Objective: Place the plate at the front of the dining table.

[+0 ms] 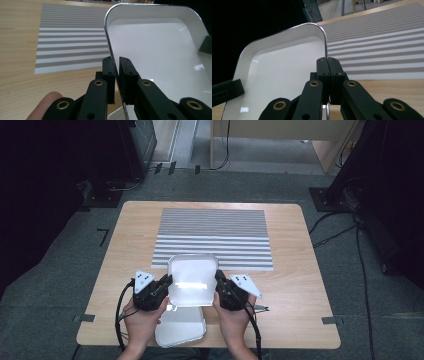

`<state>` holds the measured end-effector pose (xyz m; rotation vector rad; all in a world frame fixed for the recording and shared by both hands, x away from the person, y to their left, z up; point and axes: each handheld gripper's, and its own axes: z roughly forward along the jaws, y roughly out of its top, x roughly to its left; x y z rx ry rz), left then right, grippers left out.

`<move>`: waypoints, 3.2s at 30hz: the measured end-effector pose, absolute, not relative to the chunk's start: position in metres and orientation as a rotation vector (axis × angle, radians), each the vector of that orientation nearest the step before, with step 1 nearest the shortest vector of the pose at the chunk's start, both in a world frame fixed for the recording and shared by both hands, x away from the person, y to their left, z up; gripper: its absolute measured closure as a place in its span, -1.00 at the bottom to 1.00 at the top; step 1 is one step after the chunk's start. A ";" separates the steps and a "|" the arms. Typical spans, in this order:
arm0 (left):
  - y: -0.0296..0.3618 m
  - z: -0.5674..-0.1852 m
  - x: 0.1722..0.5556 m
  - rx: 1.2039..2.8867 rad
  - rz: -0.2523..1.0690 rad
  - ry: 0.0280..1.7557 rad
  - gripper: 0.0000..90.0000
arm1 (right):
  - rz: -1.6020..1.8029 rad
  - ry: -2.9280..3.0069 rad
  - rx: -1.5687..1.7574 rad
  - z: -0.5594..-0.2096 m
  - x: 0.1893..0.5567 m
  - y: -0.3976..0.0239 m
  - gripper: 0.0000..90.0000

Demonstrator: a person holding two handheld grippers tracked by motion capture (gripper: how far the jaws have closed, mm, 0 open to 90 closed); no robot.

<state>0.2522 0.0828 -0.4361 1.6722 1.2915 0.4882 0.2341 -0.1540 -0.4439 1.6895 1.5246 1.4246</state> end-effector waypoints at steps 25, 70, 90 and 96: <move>0.025 -0.435 0.394 1.680 0.464 1.374 0.95 | 1.374 1.525 1.811 -0.448 0.365 -0.207 1.00; 0.039 -0.499 0.477 1.725 0.139 1.642 0.56 | 1.336 1.773 2.025 -0.508 0.452 -0.249 0.69; 0.039 -0.499 0.484 1.648 0.081 1.674 0.71 | 1.200 1.710 2.125 -0.513 0.449 -0.229 0.96; 0.039 -0.499 0.490 1.622 0.009 1.648 0.59 | 1.239 1.713 2.124 -0.515 0.450 -0.221 0.94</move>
